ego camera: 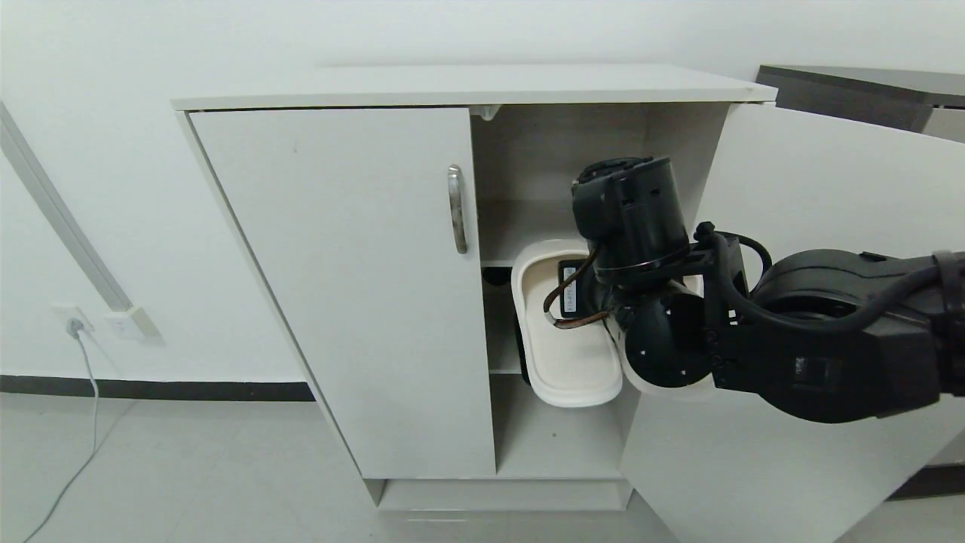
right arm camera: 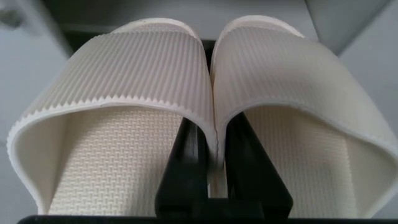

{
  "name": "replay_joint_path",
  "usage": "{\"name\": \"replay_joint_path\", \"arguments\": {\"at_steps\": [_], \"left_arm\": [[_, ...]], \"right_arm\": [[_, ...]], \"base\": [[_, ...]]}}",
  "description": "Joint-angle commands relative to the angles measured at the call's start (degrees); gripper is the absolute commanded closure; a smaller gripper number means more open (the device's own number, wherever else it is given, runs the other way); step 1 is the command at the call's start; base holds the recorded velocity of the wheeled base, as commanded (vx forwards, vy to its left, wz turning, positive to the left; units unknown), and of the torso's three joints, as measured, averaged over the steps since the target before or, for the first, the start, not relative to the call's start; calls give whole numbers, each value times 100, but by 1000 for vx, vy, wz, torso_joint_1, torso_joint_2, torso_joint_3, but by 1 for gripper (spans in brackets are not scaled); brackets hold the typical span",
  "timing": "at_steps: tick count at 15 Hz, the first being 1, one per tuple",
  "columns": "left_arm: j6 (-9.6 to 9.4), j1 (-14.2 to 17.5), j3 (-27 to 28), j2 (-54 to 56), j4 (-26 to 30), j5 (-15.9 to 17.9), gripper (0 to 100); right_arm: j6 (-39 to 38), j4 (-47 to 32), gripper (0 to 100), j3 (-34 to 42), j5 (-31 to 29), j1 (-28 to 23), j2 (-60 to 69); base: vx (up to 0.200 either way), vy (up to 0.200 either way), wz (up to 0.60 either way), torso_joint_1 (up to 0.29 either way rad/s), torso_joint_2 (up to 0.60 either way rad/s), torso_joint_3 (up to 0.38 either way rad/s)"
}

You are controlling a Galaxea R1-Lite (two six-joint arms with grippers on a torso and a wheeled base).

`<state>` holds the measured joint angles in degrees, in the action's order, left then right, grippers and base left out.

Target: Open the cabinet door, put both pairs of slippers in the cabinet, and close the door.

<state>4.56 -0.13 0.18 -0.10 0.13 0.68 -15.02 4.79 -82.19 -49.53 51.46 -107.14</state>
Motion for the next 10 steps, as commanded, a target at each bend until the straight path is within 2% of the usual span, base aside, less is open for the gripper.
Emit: {"name": "replay_joint_path", "arguments": {"at_steps": [1,5,10], "left_arm": [[1,5,-1,1,-5,2,100],[10,5,-1,1,-5,2,100],[10,5,-1,1,-5,2,100]], "right_arm": [[8,4,100,-8,5,14,36],[25,31,100,19,5,14,-61],[351,874,100,-8,22,-92,-518]], "base": [[200,0,0,12,2,-2],[200,0,0,1,4,2],[0,0,0,0,0,0]]}}
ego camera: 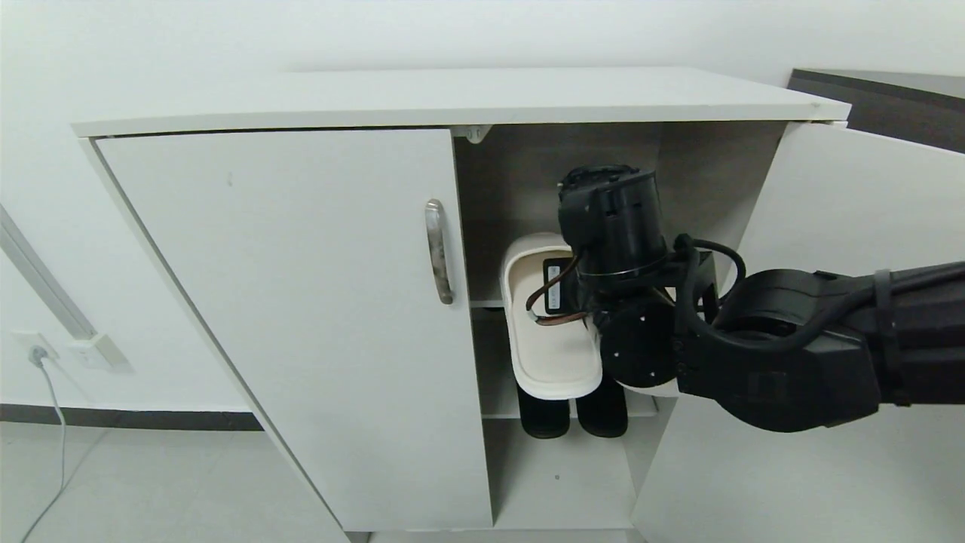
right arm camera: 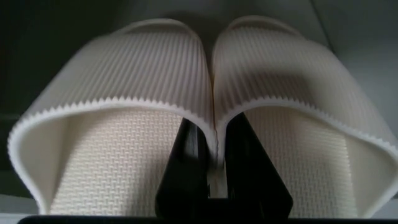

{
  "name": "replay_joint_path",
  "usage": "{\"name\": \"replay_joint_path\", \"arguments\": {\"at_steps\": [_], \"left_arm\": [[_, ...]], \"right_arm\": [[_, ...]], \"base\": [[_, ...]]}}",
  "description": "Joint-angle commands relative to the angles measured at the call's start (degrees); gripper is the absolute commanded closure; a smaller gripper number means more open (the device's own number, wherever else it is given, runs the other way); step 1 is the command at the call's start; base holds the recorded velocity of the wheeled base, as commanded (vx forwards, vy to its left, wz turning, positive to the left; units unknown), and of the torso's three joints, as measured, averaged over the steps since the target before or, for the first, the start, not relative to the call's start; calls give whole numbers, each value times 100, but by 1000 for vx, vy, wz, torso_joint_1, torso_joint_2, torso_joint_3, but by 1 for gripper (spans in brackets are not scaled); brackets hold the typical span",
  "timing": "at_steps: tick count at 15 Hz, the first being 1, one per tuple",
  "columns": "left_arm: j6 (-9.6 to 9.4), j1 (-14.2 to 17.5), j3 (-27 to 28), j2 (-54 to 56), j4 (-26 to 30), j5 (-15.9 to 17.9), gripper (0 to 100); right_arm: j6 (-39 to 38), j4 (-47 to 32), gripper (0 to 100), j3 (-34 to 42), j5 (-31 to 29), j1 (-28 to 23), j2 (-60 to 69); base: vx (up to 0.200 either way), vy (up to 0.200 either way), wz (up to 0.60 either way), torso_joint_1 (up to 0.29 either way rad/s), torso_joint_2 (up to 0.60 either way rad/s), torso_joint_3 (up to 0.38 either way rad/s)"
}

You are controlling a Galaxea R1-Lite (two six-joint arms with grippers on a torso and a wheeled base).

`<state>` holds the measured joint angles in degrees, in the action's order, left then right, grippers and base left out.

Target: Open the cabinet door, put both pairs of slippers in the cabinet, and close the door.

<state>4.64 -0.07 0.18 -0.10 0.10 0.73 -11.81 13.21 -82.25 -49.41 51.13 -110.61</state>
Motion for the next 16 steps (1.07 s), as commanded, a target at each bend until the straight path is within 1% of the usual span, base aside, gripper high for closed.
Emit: {"name": "replay_joint_path", "arguments": {"at_steps": [1,3,5,9,12,16], "left_arm": [[1,-1,8,1,-1,-3,100],[10,-1,-1,1,-1,-3,100],[10,-1,-1,1,-1,-3,100],[19,-1,-1,1,-1,-12,100],[19,-1,-1,1,-1,-12,100],[19,-1,-1,1,-1,-12,100]], "right_arm": [[206,313,100,-2,45,-129,-269],[548,832,100,-19,177,-252,-436],[619,832,100,-300,362,-375,-576],[610,313,100,-986,564,-604,-857],[601,-21,100,-1575,590,-718,-1024],[584,-276,100,-2208,669,-876,-1332]], "base": [[0,0,0,0,0,0],[0,0,0,0,0,0],[0,0,0,0,0,0],[0,0,0,0,0,0],[0,0,0,0,0,0],[0,0,0,0,0,0]]}}
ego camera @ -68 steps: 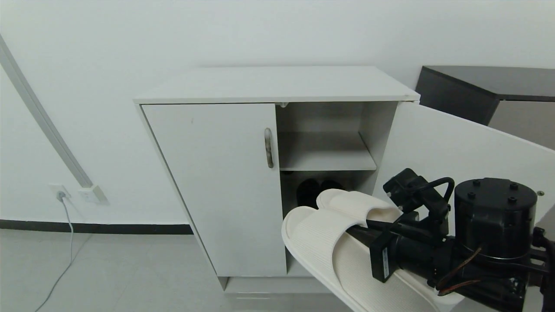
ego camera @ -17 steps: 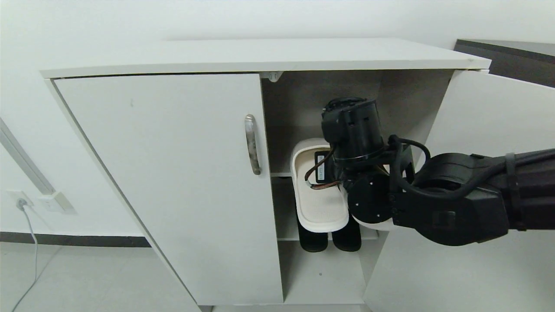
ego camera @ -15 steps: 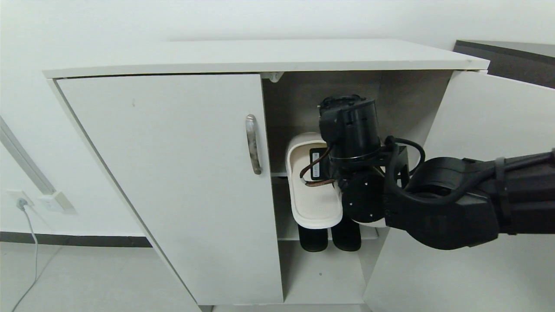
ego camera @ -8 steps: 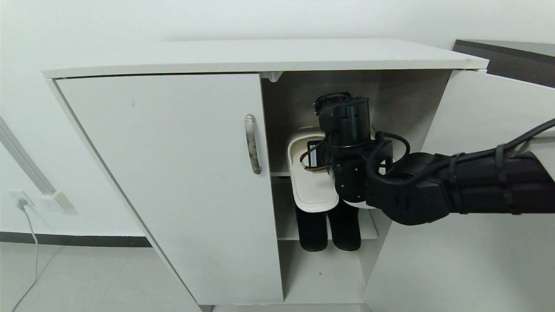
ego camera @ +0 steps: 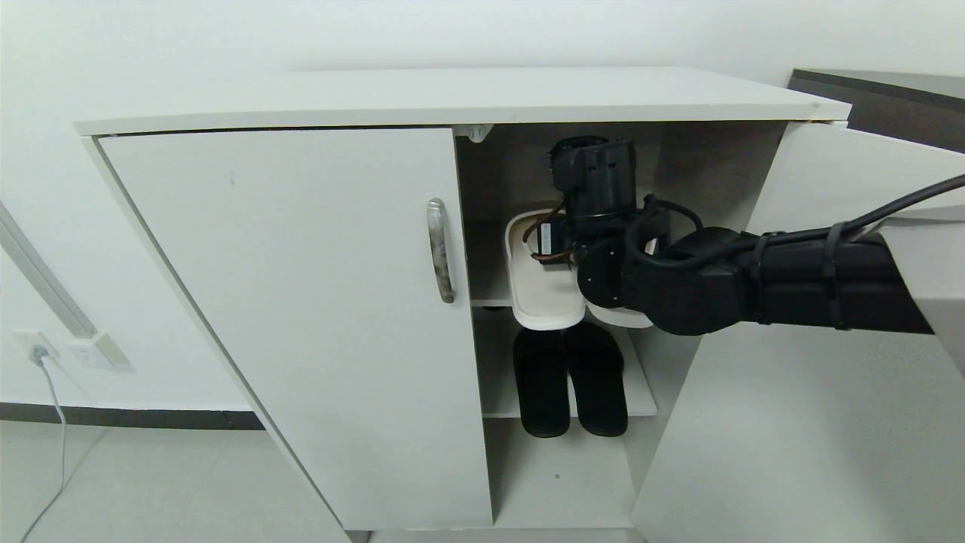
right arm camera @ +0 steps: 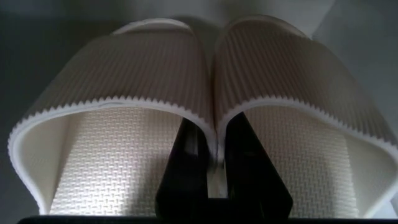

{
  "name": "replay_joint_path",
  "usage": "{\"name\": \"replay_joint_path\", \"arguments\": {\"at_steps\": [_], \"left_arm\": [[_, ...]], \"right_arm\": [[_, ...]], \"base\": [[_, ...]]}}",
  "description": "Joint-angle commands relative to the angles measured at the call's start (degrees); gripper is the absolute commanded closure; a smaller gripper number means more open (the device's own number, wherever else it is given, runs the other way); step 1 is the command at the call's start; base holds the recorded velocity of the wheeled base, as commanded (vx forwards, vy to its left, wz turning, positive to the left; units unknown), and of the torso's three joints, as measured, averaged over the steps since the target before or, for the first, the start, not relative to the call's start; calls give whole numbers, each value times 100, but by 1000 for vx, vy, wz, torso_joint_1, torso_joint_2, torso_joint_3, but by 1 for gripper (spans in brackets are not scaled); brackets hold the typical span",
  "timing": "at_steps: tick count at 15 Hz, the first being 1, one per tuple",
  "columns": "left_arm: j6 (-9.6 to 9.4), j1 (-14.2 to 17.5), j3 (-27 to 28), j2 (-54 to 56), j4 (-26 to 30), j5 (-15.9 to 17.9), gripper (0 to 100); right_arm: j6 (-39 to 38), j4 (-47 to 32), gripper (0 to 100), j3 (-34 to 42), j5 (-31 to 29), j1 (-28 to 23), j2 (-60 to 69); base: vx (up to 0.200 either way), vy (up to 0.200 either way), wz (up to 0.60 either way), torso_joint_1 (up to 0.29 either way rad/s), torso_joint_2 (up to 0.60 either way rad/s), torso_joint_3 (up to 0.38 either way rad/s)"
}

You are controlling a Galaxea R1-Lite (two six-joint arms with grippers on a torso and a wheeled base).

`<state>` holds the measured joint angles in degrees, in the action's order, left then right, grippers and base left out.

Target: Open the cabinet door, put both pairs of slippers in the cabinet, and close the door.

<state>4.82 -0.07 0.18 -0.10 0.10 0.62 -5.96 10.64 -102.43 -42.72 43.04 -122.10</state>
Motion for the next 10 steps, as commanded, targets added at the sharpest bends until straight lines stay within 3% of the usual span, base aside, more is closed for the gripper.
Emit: {"name": "replay_joint_path", "arguments": {"at_steps": [1,10], "left_arm": [[2,-1,-1,1,-1,-1,100],[2,-1,-1,1,-1,-1,100]], "right_arm": [[-2,-53,100,-304,0,-112,-253],[-107,-159,100,-383,158,-270,-393]], "base": [[0,0,0,0,0,0],[0,0,0,0,0,0]]}}
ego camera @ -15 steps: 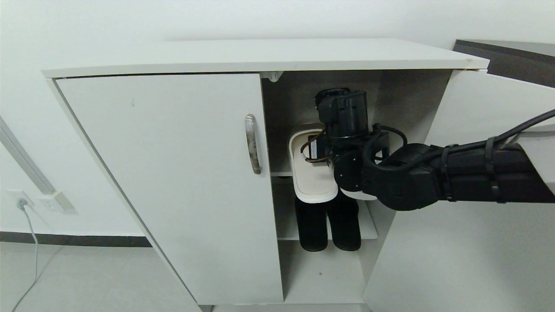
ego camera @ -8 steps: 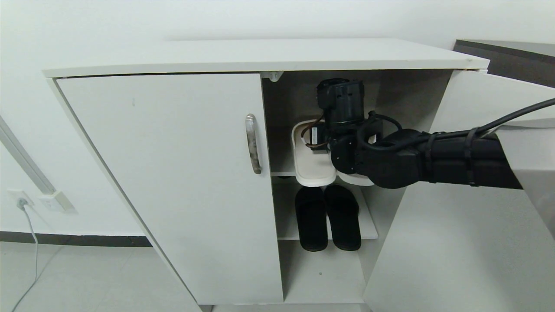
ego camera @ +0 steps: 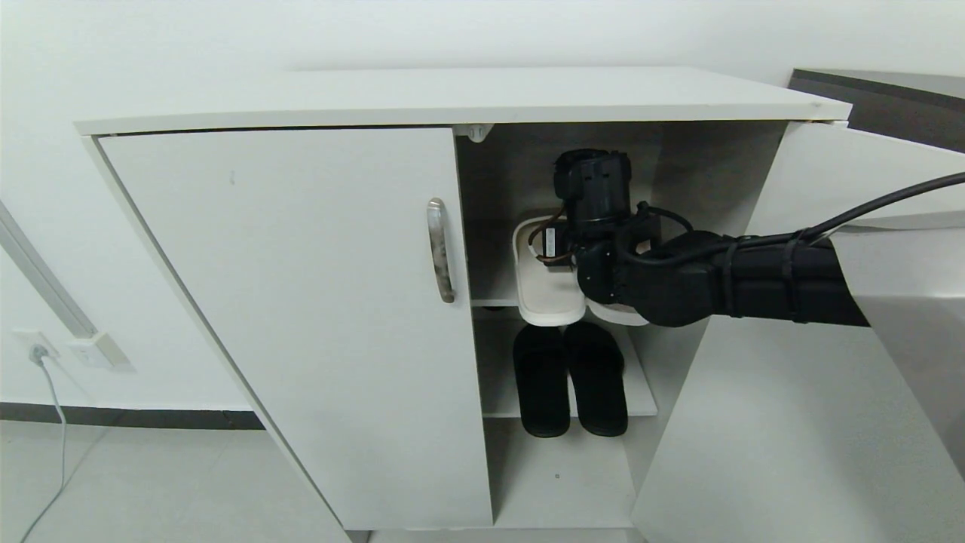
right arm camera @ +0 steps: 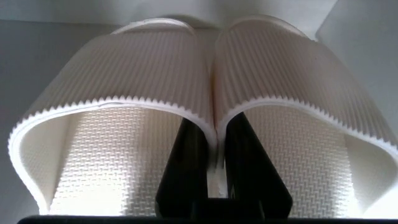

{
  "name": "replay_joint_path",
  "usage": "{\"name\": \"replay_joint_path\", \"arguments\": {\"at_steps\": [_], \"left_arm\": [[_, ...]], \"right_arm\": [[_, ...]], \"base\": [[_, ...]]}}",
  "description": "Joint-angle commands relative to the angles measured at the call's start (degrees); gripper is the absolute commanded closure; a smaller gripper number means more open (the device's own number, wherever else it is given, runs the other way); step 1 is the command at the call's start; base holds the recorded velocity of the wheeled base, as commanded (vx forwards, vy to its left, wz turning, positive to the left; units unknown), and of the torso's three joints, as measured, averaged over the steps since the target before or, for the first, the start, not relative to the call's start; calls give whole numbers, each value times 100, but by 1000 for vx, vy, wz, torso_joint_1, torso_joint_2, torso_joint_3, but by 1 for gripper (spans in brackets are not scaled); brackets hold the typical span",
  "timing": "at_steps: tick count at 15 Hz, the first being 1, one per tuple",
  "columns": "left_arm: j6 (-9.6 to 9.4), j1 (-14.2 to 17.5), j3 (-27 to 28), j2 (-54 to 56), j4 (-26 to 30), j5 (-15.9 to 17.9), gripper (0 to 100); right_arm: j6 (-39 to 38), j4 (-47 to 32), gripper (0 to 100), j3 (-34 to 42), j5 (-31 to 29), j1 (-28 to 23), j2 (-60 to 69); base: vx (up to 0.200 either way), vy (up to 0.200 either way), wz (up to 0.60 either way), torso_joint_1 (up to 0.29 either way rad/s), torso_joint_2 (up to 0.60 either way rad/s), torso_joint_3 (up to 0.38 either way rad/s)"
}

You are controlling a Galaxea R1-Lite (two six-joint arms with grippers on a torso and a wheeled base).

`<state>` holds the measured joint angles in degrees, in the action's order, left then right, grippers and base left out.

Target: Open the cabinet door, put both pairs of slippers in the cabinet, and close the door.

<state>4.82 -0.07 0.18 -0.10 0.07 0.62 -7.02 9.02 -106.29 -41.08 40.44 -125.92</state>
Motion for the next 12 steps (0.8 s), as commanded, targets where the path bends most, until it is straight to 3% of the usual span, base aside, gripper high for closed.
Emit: {"name": "replay_joint_path", "arguments": {"at_steps": [1,2,3,8,12], "left_arm": [[2,-1,-1,1,1,-1,100],[2,-1,-1,1,1,-1,100],[2,7,-1,1,1,-1,100],[11,-1,8,1,1,-1,100],[19,-1,-1,10,1,-9,100]], "right_arm": [[-1,-6,100,3,-5,-9,-12],[-1,-6,100,3,-5,-9,-21],[-1,-50,0,47,-5,-9,-12],[-45,-225,0,486,-23,158,454],[-194,-181,0,1761,-49,571,1553]], "base": [[0,0,0,0,0,0],[0,0,0,0,0,0],[0,0,0,0,0,0],[0,0,0,0,0,0],[0,0,0,0,0,0]]}}
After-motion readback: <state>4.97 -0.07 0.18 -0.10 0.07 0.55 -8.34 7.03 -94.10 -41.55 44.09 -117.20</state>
